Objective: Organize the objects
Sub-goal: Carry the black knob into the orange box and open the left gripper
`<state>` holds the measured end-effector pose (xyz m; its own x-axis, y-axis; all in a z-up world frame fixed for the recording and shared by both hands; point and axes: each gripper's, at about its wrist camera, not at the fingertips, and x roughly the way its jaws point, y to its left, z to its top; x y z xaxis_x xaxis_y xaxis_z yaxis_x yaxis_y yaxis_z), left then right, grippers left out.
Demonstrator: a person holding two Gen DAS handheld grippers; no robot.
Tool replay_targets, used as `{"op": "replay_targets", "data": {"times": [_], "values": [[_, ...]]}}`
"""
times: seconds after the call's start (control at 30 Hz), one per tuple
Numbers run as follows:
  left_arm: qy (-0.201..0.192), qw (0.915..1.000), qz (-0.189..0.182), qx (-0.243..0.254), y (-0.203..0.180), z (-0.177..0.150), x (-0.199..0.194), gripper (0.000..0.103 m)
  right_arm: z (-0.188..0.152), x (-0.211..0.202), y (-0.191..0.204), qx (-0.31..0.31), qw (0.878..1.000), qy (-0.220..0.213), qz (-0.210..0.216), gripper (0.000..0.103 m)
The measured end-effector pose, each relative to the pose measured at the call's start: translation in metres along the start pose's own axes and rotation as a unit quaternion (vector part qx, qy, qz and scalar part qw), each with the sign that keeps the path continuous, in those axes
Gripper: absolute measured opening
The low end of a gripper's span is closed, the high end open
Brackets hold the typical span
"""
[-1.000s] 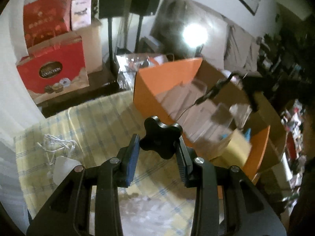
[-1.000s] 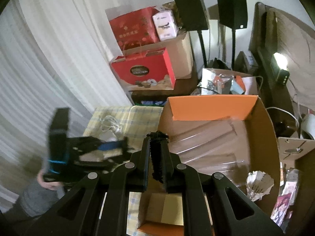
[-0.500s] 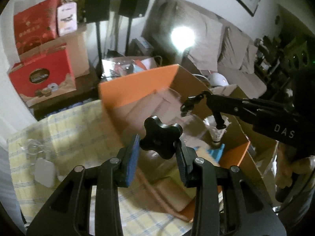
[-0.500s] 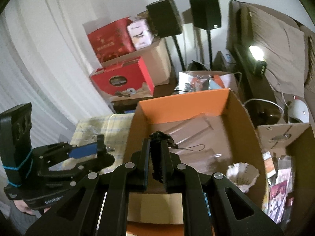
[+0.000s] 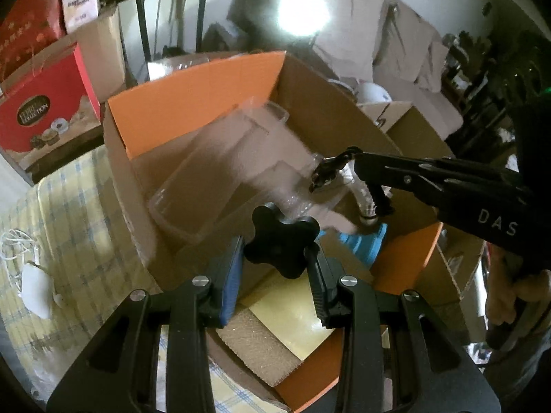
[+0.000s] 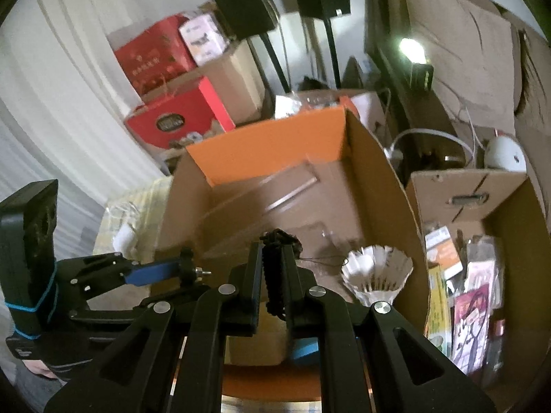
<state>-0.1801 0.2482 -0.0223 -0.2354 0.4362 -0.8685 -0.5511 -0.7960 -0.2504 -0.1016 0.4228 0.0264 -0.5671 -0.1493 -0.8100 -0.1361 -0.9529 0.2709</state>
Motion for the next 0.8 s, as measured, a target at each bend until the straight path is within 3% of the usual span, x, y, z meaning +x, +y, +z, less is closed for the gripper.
{"op": "replay_targets", "data": {"times": [0.4,0.53,0.7,0.8], "values": [[0.03,0.9994,0.005,-0.019,0.009,-0.003,0.016,0.033,-0.005,0.044,0.004,0.004,0.999,0.048,-0.007,0.01],[0.028,0.9993,0.004,-0.025,0.012,-0.002,0.012,0.043,-0.006,0.049,0.006,0.007,0.999,0.05,-0.006,0.014],[0.017,0.9995,0.002,-0.025,0.015,-0.003,-0.002,0.046,-0.006,0.043,0.008,0.005,0.999,0.041,-0.005,0.015],[-0.002,0.9997,0.015,-0.022,0.016,-0.004,-0.016,0.057,-0.005,0.035,0.012,0.002,0.999,0.033,-0.004,0.016]]}}
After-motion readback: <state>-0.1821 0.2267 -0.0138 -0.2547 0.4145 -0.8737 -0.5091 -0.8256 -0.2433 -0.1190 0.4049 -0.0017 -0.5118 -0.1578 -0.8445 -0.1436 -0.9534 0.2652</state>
